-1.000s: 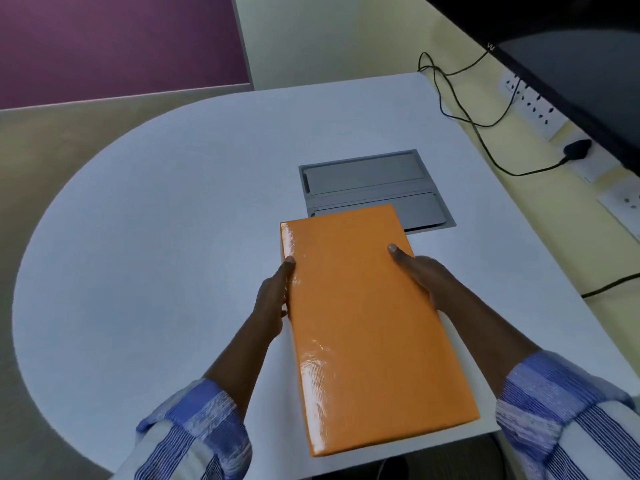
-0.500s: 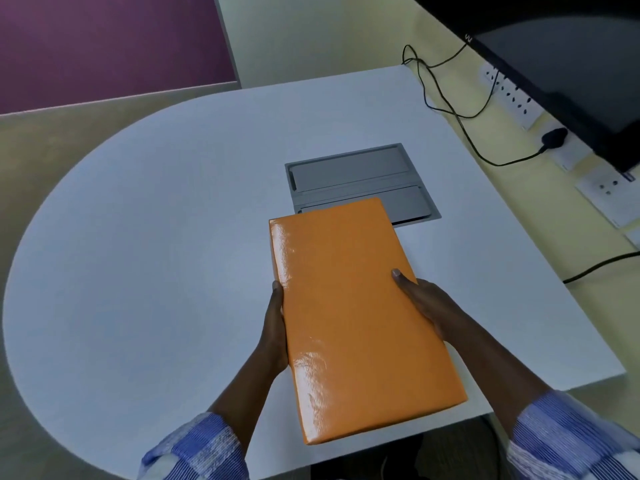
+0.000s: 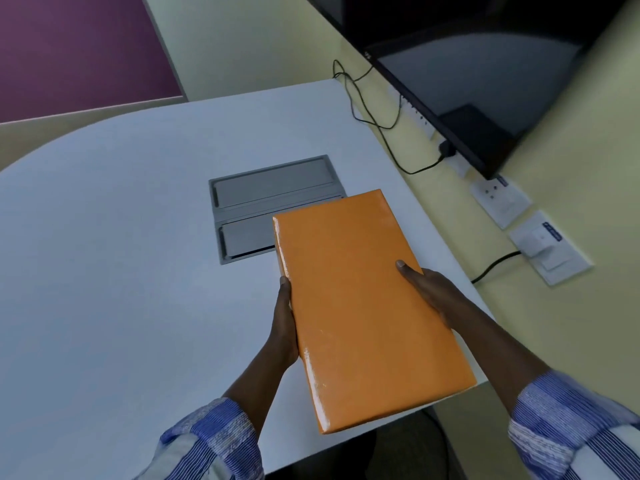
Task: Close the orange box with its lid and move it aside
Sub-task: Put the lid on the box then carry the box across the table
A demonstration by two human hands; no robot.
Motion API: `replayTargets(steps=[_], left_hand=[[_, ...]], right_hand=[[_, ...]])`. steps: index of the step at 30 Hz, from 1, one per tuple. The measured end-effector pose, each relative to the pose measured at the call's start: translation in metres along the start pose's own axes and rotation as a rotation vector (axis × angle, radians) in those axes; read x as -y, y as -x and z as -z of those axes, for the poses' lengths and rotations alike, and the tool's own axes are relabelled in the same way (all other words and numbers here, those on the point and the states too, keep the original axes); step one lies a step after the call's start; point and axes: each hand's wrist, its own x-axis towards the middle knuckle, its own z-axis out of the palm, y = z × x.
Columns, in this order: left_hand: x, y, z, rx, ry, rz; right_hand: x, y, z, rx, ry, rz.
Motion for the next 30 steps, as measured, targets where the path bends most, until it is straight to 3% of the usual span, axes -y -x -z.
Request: replayTargets(steps=[8, 10, 13, 16, 21, 30], left_hand=[[0.034, -0.034, -0.052, 0.014, -0.001, -0.014], [0.037, -0.038, -0.059, 0.004, -0.008, -0.029], [0.043, -0.042, -0.073, -0.036, -0.031, -0.033], [0.048, -0.046, -0.087, -0.05, -0.084, -0.047], [0.056, -0.055, -0.109, -0.057, -0.167, -0.062], [0.066, -0.068, -0.143, -0.108, -0.261, -0.021]], right_hand=[[-0.017, -0.026, 0.057, -0.058, 0.109, -0.008], [-0.018, -0.026, 0.056, -0.175, 0.302, 0.097], [-0.017, -0.014, 0.036, -0.362, 0.646, 0.431], [-0.027, 0.003, 0.004, -0.27, 0.88, 0.652], [-0.049, 0.003, -0.005, -0.258, 1.074, 0.659], [-0.056, -0.012, 0.034, -0.31, 1.095, 0.64]])
